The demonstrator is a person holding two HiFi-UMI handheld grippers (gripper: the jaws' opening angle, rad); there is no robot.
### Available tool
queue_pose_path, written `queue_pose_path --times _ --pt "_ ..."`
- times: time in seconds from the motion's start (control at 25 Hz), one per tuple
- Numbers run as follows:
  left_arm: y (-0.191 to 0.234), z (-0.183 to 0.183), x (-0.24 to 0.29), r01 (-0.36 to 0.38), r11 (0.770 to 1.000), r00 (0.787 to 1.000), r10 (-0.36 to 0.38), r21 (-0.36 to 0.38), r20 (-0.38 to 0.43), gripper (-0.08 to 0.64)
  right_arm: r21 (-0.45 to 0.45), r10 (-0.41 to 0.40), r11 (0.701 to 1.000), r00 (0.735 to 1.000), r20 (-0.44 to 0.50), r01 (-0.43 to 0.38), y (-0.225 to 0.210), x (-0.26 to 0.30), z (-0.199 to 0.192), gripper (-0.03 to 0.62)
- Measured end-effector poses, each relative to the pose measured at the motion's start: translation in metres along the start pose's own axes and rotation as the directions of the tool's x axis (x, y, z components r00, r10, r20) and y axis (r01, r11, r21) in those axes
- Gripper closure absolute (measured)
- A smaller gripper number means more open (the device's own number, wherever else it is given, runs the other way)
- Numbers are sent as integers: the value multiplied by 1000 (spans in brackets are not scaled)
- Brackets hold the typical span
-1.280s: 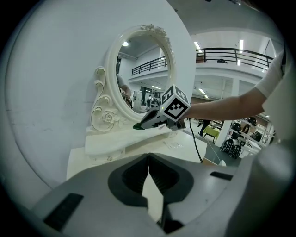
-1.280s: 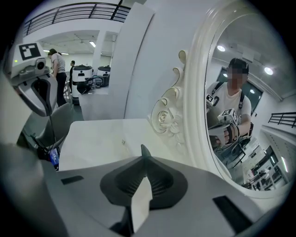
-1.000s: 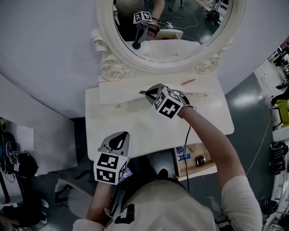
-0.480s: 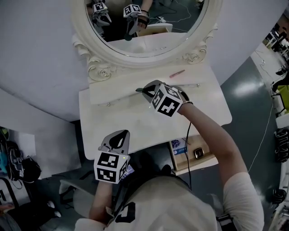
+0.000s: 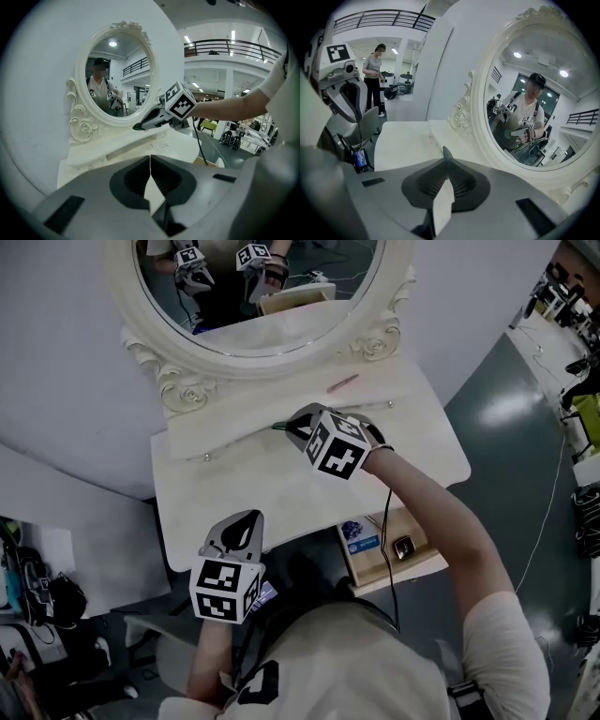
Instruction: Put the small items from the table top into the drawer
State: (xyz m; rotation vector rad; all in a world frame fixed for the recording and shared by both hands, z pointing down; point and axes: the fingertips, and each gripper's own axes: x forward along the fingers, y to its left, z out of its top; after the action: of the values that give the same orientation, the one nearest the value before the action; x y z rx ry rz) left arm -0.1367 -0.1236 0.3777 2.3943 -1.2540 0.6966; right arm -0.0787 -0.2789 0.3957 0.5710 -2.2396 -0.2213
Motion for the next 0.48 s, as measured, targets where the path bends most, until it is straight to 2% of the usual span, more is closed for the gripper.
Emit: queue_pose_path --times 0.48 --pt "-55 -2 8 11 999 1000 -10 51 -9 503 17 -33 999 999 -15 33 3 -50 -42 552"
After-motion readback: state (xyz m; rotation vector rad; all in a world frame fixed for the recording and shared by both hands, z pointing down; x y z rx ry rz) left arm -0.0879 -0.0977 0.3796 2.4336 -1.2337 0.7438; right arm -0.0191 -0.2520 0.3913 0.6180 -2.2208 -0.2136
